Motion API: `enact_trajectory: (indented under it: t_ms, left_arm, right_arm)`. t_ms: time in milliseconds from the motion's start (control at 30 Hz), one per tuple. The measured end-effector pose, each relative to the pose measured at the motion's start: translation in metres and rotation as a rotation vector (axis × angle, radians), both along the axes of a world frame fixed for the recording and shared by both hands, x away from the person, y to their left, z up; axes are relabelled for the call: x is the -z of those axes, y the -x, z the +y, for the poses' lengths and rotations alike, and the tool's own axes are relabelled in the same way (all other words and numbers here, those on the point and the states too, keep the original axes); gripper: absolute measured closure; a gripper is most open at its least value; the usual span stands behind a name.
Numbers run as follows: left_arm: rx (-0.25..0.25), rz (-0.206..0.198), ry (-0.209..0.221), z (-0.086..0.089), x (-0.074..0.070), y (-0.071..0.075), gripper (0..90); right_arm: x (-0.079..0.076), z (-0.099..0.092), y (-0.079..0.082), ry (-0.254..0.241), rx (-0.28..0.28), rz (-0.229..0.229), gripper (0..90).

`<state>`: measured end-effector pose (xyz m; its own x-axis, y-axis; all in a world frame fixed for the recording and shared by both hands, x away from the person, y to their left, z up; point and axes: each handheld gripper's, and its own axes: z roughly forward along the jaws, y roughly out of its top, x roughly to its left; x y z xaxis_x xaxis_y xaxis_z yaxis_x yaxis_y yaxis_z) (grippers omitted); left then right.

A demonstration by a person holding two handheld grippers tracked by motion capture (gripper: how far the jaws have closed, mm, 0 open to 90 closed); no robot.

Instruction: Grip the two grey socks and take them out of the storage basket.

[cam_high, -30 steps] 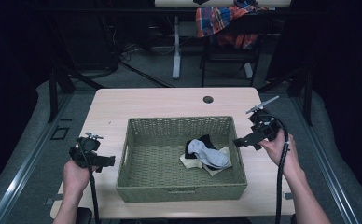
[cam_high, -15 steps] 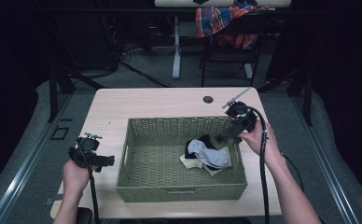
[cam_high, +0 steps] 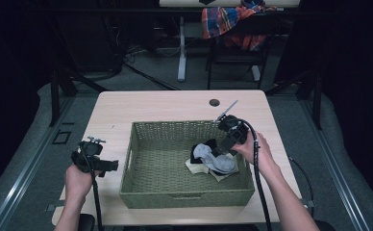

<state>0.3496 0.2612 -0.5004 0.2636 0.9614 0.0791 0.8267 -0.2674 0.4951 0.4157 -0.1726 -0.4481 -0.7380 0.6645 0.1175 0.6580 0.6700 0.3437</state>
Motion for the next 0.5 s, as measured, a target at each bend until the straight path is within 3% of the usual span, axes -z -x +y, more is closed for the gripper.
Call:
enact_trajectory:
  t_ms: [33, 133, 167, 267, 300, 400, 500]
  left_arm:
    - [-0.001, -0.002, -0.001, 0.000, 0.000, 0.000, 1.2]
    - [-0.001, 0.001, -0.003, 0.001, 0.000, 0.000, 1.2]
    - [0.001, 0.000, 0.001, 0.001, 0.000, 0.000, 1.2]
    - [0.002, -0.004, -0.001, 0.000, 0.000, 0.000, 1.2]
    - [0.002, -0.003, -0.002, 0.000, 0.000, 0.000, 1.2]
    - [0.005, -0.002, -0.003, -0.001, 0.000, 0.000, 1.3]
    - [0.005, -0.002, -0.002, 0.000, -0.001, 0.000, 1.5]
  right_arm:
    - [0.006, 0.005, 0.000, 0.009, -0.013, 0.007, 14.7]
    - [0.011, 0.009, 0.000, 0.034, -0.019, 0.012, 16.7]
    - [0.017, 0.013, 0.000, 0.059, -0.026, 0.020, 23.6]
    - [0.023, 0.017, 0.000, 0.067, -0.024, 0.030, 28.4]
    - [0.028, 0.021, 0.000, 0.079, -0.029, 0.030, 37.7]
    - [0.036, 0.027, 0.000, 0.078, -0.043, 0.067, 47.1]
    - [0.043, 0.031, 0.001, 0.131, -0.061, 0.075, 59.5]
